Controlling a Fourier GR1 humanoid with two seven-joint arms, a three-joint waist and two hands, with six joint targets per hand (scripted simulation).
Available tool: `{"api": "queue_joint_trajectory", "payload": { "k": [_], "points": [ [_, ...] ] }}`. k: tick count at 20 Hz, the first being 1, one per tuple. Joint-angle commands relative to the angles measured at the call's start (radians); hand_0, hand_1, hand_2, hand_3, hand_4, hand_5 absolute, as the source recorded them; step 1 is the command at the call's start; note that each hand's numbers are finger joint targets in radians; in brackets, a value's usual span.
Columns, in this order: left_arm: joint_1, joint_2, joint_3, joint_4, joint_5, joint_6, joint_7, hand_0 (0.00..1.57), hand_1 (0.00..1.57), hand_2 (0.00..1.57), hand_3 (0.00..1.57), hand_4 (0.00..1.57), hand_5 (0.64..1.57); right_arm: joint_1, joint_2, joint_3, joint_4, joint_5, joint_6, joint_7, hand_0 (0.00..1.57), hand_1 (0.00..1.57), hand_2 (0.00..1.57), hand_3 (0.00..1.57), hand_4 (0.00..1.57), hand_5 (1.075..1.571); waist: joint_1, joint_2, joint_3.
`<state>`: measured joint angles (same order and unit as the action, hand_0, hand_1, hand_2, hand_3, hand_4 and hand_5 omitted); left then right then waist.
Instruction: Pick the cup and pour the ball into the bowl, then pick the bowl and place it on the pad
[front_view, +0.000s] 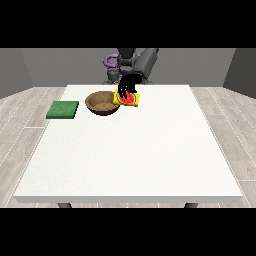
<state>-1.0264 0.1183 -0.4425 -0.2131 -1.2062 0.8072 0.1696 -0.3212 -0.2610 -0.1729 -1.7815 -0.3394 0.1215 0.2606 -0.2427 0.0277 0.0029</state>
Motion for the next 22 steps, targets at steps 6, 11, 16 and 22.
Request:
{"api": "queue_joint_trajectory", "payload": {
  "k": [6,11,16,22],
  "points": [
    [-0.102,-0.107,-0.267,0.091,-0.325,-0.22,0.241,1.5,1.5,1.57,1.57,1.06,1.498,0.042,0.023,0.002,0.088,0.024,0.006,-0.044,0.0,0.0,0.0,0.0,0.38,1.566,0.037,-0.083,-0.0018],
    [-0.03,-0.117,-0.306,-0.092,-0.349,-0.38,0.265,1.5,1.5,1.57,1.57,1.05,1.511,0.008,0.009,-0.019,0.176,0.028,0.013,-0.056,0.0,0.0,0.0,0.0,0.39,1.566,0.057,-0.108,-0.0025],
    [0.018,-0.092,-0.104,-0.139,-0.154,-0.165,0.173,1.42,1.42,1.57,1.57,0.94,1.51,0.069,-0.007,-0.06,0.152,0.039,0.008,-0.091,0.0,0.0,0.0,0.0,0.36,1.564,0.14,-0.067,-0.0047],
    [0.071,0.02,0.187,-0.257,0.192,-0.111,0.005,1.19,1.19,1.57,1.57,0.74,1.57,0.141,-0.023,-0.082,0.109,0.0,0.041,-0.076,0.0,0.0,0.0,0.0,0.38,1.566,0.14,-0.125,-0.0076]
  ]
}}
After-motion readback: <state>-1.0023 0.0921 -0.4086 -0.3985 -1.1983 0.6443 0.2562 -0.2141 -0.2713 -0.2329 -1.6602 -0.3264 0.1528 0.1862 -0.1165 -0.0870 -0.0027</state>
